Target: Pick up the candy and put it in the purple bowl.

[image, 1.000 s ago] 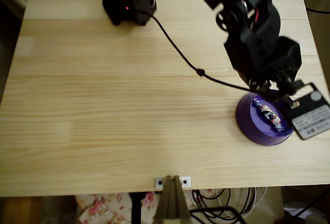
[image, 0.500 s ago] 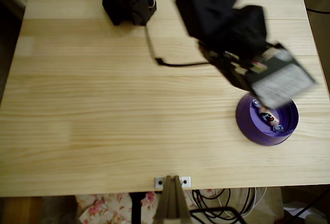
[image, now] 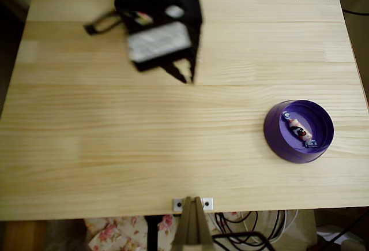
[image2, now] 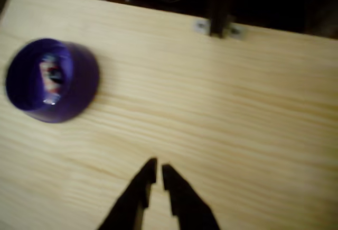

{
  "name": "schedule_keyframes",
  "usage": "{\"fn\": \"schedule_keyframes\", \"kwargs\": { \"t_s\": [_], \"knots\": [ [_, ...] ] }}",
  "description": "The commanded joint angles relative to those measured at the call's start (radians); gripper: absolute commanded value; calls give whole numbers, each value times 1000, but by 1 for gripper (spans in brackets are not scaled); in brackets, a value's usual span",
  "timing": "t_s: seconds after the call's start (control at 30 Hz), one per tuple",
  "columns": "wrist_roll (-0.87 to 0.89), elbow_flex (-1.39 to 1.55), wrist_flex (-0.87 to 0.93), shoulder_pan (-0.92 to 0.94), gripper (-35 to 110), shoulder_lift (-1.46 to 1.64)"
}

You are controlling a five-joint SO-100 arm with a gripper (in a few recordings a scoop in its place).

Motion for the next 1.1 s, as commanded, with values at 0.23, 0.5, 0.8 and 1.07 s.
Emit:
{"fn": "schedule_keyframes", "kwargs": {
  "t_s": [0.23,0.5,0.8,1.07],
  "knots": [
    [-9,238,152,233,-1,405],
    [-26,408,249,314,-1,669],
    [-97,548,135,311,-1,669],
    [-86,669,31,319,-1,667]
  ]
}}
